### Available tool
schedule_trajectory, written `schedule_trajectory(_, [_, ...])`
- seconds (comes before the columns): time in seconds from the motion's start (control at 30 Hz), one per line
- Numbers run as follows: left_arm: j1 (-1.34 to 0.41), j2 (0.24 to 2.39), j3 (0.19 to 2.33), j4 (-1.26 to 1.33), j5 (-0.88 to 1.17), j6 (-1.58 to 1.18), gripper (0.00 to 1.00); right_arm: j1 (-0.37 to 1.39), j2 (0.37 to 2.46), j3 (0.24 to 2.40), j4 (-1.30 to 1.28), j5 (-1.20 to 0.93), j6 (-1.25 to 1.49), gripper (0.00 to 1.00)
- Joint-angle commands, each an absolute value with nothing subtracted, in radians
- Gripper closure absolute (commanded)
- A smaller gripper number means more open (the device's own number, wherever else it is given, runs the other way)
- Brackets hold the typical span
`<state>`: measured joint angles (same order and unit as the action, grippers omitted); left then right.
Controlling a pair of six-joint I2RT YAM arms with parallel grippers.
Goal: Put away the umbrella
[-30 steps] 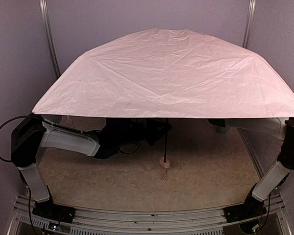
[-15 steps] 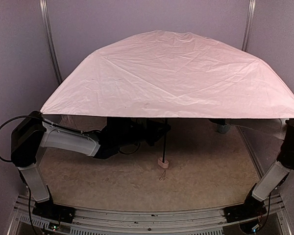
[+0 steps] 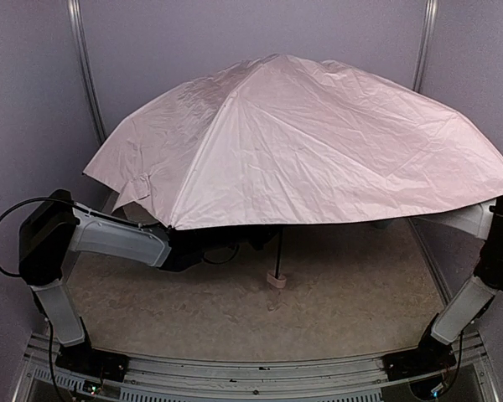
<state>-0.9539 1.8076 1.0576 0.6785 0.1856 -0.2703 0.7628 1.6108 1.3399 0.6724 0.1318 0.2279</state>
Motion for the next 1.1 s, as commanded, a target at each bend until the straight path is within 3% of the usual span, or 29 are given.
schedule_trajectory(0.0, [-0.926, 1.731, 1.085, 0.794, 0.171, -0.249, 1.00, 0.758, 1.588, 1.348, 0.574, 0.090, 0.201, 0.93])
schedule_trajectory(0.33, [-0.922, 1.694, 1.125, 0.901, 0.084, -0.181, 1.00, 0.788, 1.593, 1.255, 0.459, -0.033, 0.187, 0.89])
schedule_trajectory(1.07, [-0.920, 1.697, 1.170, 0.984, 0.060, -0.124, 1.00, 0.811, 1.582, 1.060, 0.403, 0.014, 0.283, 0.81])
